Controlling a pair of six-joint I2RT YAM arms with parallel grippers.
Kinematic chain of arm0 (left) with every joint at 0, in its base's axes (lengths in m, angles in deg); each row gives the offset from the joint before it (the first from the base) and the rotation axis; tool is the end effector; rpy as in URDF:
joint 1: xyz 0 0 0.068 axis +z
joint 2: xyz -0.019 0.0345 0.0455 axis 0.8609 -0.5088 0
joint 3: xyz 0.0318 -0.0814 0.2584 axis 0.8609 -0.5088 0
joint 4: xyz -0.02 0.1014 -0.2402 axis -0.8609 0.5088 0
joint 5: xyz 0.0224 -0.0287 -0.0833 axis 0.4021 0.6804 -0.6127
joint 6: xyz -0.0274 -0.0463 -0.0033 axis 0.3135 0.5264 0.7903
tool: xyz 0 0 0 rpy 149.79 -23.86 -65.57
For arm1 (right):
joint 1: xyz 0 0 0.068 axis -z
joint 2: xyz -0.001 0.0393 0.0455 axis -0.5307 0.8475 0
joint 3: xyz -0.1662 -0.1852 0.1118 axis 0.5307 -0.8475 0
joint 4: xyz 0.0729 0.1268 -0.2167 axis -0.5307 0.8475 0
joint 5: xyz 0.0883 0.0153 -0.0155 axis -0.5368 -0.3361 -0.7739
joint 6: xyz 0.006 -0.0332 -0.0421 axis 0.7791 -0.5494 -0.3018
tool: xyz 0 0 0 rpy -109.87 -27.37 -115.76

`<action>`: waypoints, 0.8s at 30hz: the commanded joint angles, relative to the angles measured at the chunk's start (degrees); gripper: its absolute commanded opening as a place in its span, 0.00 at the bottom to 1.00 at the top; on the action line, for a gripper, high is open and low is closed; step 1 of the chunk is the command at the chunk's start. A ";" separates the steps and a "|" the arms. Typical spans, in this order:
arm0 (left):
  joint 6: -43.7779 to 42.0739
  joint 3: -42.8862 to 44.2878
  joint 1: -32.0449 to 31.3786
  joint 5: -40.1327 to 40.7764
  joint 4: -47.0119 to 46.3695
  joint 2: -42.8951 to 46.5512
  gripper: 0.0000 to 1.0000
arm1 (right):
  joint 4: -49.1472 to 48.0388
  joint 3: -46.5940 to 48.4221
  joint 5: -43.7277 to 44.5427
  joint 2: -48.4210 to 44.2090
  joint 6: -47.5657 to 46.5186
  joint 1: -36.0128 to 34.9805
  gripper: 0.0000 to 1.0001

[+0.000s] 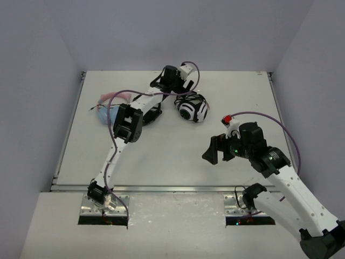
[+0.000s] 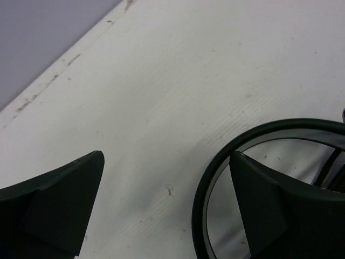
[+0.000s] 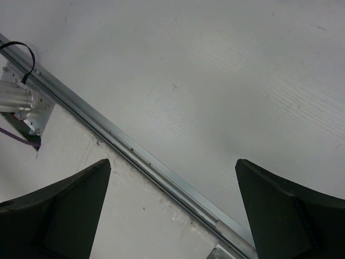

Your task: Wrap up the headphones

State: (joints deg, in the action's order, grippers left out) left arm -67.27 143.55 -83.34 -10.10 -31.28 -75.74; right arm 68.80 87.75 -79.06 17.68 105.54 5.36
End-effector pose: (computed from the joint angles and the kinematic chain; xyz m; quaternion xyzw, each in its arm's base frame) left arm 0.5499 -0.2507 0.1577 0.3531 0.7821 -0.0977 0.5040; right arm 0.1372 0.0809 0.2736 -0.0996 0.8853 0.3046 0.3369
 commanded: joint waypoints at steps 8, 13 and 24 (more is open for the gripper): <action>26.93 -17.85 0.28 23.99 0.08 34.21 1.00 | 7.67 9.29 20.89 -4.95 -2.04 0.24 0.99; 34.73 -46.20 -4.28 43.93 -0.45 58.63 1.00 | 14.45 15.87 36.83 -5.74 -3.98 0.24 0.99; 52.40 -78.15 -8.86 52.45 24.87 99.36 1.00 | 21.05 18.35 40.10 -12.68 -6.18 0.24 0.99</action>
State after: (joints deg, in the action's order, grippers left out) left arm -21.42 71.84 -90.29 40.06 -15.24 16.34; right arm 88.60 104.56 -41.14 6.47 100.82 5.36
